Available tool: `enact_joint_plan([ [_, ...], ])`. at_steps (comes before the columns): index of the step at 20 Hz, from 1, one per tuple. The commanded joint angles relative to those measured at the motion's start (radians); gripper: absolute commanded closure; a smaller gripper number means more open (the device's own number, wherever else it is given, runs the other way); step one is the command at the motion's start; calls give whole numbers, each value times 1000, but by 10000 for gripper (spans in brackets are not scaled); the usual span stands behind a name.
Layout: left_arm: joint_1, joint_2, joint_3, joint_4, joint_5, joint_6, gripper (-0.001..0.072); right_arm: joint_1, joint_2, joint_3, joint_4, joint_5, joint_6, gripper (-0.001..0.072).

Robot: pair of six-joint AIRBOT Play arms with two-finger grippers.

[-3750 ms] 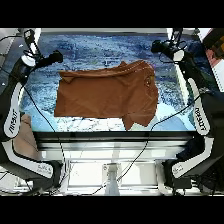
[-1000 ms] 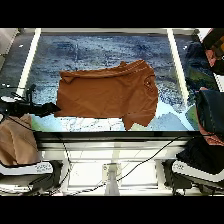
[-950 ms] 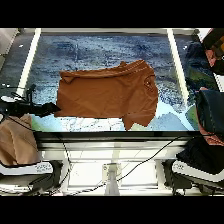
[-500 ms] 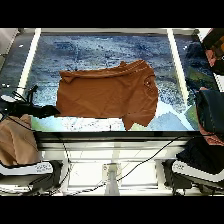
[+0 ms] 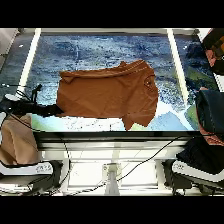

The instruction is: Fold the clothes and pants, and hang the long-sleeved shirts on hangers.

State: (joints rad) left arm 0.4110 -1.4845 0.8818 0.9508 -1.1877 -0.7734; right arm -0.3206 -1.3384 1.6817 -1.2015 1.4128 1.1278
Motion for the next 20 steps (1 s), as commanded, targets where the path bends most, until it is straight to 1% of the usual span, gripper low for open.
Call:
enact_joint_plan([
  [1, -44, 1, 1, -10, 26, 23, 169, -9, 4, 0, 27, 2, -14, 631],
  [3, -43, 1, 1, -10, 55, 23, 394, -9, 4, 0, 27, 4, -14, 631],
  [4, -39, 1, 2, -10, 62, 23, 518, -9, 4, 0, 27, 9, -8, 631],
  [5, -35, 2, 2, -10, 62, 23, 699, -9, 4, 0, 26, 17, 23, 631],
  [6, -34, 4, 2, -10, 62, 19, 692, -9, 4, 0, 26, 30, 59, 631],
  [9, -34, 4, 3, -10, 62, 19, 692, -9, 3, -35, 27, 54, 82, 631],
  [12, -34, 4, 3, -10, 62, 19, 691, -9, 3, -219, 93, 32, 92, 623],
  [14, -34, 4, 3, -10, 62, 19, 691, -9, 3, -393, 148, -28, 90, 617],
  [16, -34, 4, 3, -10, 62, 19, 692, -9, 3, -554, 184, -99, 90, 506],
  [18, -34, 4, 3, -11, 62, 19, 692, -9, 3, -668, 188, -139, 90, 502],
  [20, -34, 4, 3, -10, 62, 19, 691, -9, 3, -712, 188, -145, 89, 503],
])
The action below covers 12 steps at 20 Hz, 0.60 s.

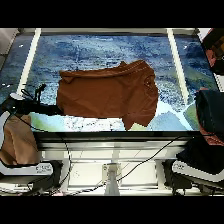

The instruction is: Fold the clothes and pants, and hang the long-sleeved shirts on hangers.

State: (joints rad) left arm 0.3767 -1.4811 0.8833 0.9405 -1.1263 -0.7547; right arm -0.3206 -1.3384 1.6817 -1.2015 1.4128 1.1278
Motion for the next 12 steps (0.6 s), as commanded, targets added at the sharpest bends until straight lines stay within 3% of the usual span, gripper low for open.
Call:
enact_joint_plan([
  [1, 0, 1, 1, 0, 1, 0, 691, -9, 4, -711, 189, -145, 86, 503],
  [6, 0, 1, 1, 0, 0, 0, 691, -9, 5, -623, 233, -127, 82, 511],
  [10, 0, 1, 1, 0, 0, 0, 691, -9, 9, -418, 238, -44, 83, 529],
  [11, 0, 1, 1, 0, 0, 0, 691, -9, 18, -354, 238, -28, 83, 631],
  [12, 0, 0, 1, 0, 0, 0, 691, -9, 29, -296, 238, -19, 83, 684],
])
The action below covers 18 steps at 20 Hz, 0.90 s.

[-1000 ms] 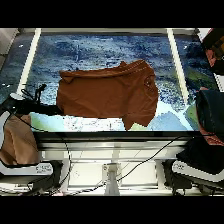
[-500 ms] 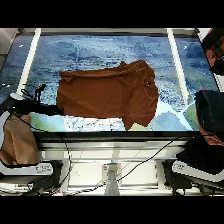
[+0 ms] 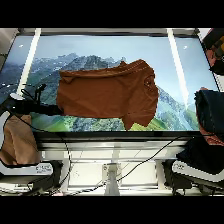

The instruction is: Fold the clothes and pants, and hang the long-sleeved shirts on hangers.

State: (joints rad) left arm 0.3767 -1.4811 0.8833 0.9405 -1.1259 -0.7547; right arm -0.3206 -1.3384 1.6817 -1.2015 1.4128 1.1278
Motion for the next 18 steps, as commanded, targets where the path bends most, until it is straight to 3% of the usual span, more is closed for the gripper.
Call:
enact_joint_plan([
  [1, 0, 0, 1, 0, 0, 0, 691, -9, 44, -237, 238, -16, 84, 686],
  [7, 0, 0, 1, 0, 0, 0, 691, -9, 158, -23, 233, -51, 84, 692],
  [18, 0, -1, 1, 0, 0, 0, 691, -9, 196, -19, 192, -63, 84, 691],
])
